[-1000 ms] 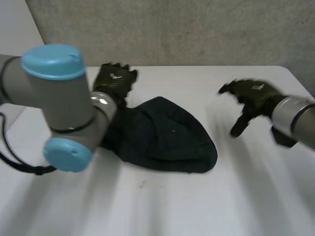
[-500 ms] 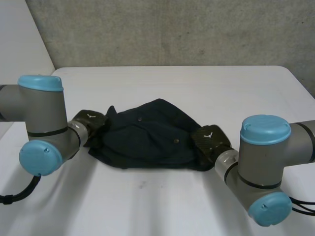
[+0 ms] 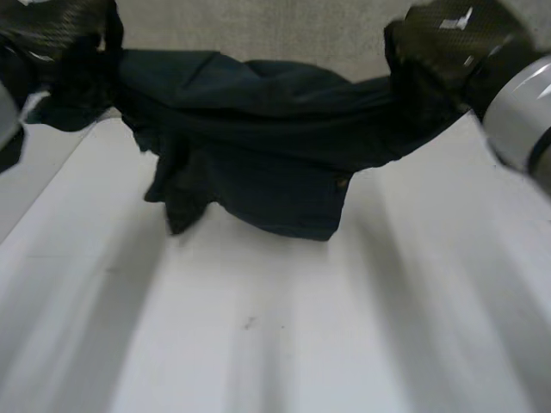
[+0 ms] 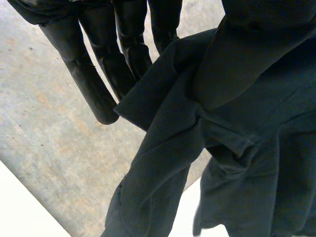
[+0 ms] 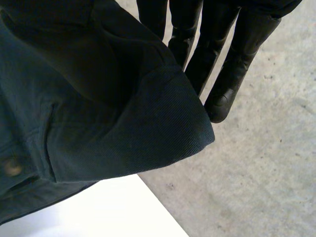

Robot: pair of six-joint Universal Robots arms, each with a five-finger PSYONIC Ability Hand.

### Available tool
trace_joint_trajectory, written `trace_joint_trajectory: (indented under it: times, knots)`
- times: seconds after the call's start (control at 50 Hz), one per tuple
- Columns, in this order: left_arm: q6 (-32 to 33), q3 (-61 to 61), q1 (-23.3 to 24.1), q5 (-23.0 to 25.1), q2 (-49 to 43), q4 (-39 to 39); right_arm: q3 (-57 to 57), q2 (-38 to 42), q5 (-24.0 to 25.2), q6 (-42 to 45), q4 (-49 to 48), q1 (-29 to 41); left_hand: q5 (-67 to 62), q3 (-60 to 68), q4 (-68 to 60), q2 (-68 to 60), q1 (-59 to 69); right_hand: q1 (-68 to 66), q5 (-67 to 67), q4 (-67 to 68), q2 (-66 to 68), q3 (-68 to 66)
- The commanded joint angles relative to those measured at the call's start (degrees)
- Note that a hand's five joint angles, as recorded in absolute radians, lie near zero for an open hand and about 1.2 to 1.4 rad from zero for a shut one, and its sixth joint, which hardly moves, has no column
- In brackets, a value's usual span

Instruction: Fold the shorts.

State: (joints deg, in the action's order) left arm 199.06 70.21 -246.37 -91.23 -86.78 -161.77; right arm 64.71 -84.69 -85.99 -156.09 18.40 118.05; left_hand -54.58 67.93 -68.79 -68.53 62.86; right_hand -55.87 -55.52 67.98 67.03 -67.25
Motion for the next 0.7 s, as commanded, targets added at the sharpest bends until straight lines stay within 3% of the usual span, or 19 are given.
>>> trace_joint_trajectory:
  times: [0.02,0.2,0.38,0.42,0.46,0.48,0.5,0.52,0.54,0.6,0.7]
  knots:
    - [-4.55,-3.76,0.62,0.79,1.18,9.62,-10.39,0.49,1.62,0.0,10.34,-0.88,-15.42,12.07,-11.21,-11.47,17.14,-24.13,-14.48,12.02,12.97,-12.75]
    - [-5.43,-5.96,0.71,0.71,-8.39,9.19,-11.54,9.18,1.44,0.09,8.42,-3.61,-15.42,12.07,-11.21,-11.47,17.14,-24.13,-14.48,12.02,12.97,-12.75]
    - [-5.17,-16.14,0.89,-0.52,-33.08,2.52,-13.73,26.75,-1.98,2.02,-9.06,-2.21,-15.42,12.07,-11.21,-11.47,17.14,-24.13,-14.48,12.02,12.97,-12.75]
    - [-5.08,-20.19,1.15,-0.7,-39.15,-0.47,-14.17,31.41,-4.18,2.63,-16.52,-2.03,-4.73,1.38,-0.52,-0.78,6.45,-24.13,-14.48,12.02,12.97,-12.75]
    - [-4.82,-24.04,1.68,-0.7,-44.85,-3.97,-14.35,36.23,-5.93,4.03,-25.28,-2.03,17.39,-20.74,21.6,21.34,-15.67,-24.13,-14.48,12.02,12.97,-12.75]
    - [-4.73,-25.37,1.85,-0.7,-46.71,-5.39,-14.35,37.39,-6.2,4.83,-27.43,-2.03,22.52,-25.87,26.73,26.47,-20.8,-24.13,-14.48,12.02,12.97,-12.75]
    - [-4.73,-26.6,2.12,-0.87,-48.2,-6.79,-14.44,38.88,-6.47,5.7,-29.97,-2.03,24.73,-28.09,28.94,28.69,-23.02,-20.53,-10.88,8.42,9.36,-9.14]
    - [-4.64,-27.84,2.29,-1.05,-49.7,-8.29,-14.52,40.2,-6.73,6.76,-32.26,-2.03,27.25,-30.61,31.46,31.21,-25.54,-2.51,7.14,-9.6,-8.66,8.88]
    - [-4.03,-30.2,2.47,-1.57,-52.5,-11.43,-14.79,42.65,-7.17,8.94,-36.72,-2.03,37.44,-40.79,41.65,41.39,-35.72,45.87,55.52,-57.98,-57.03,57.25]
    - [-2.71,-31.89,2.73,-2.63,-54.37,-14.71,-15.49,44.96,-8.22,12.12,-41.06,-1.94,50.81,-54.16,55.02,54.76,-49.09,45.87,55.52,-57.98,-57.03,57.25]
    - [0.98,-30.05,5.72,-4.65,-53.41,-16.3,-12.34,41.64,-9.72,12.57,-39.94,-1.85,54.36,-57.72,58.57,58.31,-52.64,45.87,55.52,-57.98,-57.03,57.25]
